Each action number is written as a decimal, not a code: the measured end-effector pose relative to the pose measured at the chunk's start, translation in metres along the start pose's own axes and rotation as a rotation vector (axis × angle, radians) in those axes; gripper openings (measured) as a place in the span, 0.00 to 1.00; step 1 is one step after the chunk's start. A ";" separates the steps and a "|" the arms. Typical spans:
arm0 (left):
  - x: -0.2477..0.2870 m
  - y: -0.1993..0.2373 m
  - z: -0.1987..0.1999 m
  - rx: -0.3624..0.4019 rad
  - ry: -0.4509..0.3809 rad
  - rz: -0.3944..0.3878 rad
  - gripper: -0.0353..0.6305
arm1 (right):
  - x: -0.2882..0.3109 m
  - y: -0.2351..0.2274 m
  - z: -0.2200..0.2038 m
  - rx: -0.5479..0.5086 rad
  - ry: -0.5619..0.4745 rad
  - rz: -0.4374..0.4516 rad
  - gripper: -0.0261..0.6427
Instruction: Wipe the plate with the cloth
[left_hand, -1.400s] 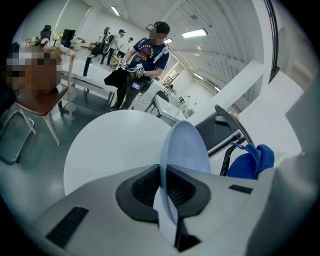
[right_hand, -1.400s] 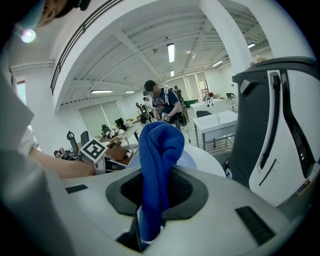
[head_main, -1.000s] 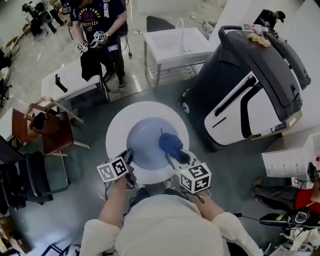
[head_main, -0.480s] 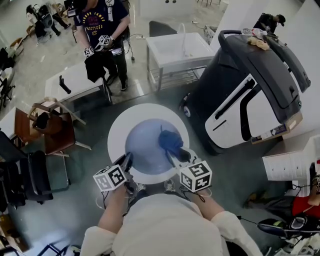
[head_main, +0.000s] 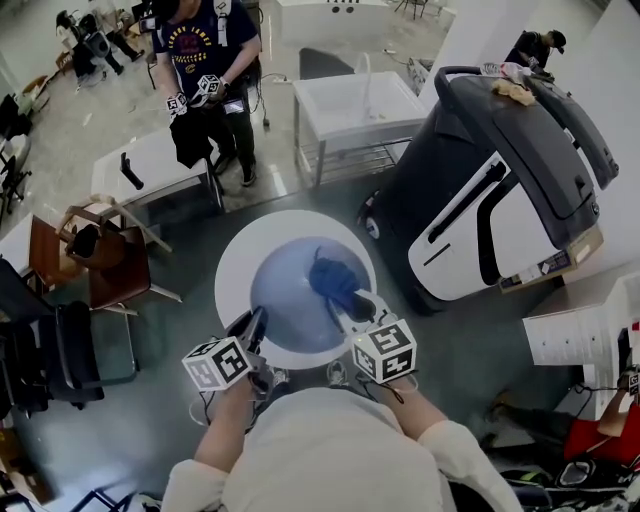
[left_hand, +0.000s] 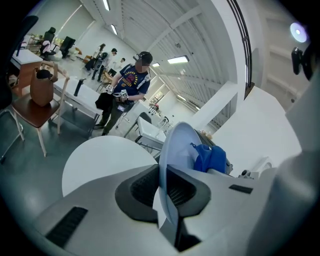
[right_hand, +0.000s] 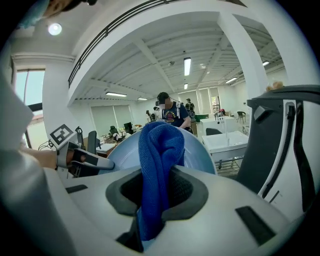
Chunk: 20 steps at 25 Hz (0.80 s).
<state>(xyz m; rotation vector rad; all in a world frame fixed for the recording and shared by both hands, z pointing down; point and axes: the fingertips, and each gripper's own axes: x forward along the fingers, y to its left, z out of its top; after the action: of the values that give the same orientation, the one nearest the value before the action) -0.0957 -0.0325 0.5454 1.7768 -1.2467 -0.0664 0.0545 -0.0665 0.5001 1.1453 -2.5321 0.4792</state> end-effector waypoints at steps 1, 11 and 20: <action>-0.001 -0.004 0.001 0.006 -0.003 -0.007 0.12 | 0.002 0.001 0.001 -0.021 0.004 -0.001 0.17; -0.004 -0.034 0.013 0.090 -0.050 -0.032 0.12 | 0.027 0.027 0.011 -0.200 0.048 0.039 0.17; -0.012 -0.026 0.037 0.069 -0.118 -0.027 0.12 | 0.024 0.063 -0.017 -0.288 0.170 0.181 0.17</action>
<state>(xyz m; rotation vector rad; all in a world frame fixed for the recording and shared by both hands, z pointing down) -0.1020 -0.0462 0.5007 1.8719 -1.3231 -0.1464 -0.0061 -0.0354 0.5144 0.7440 -2.4649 0.2313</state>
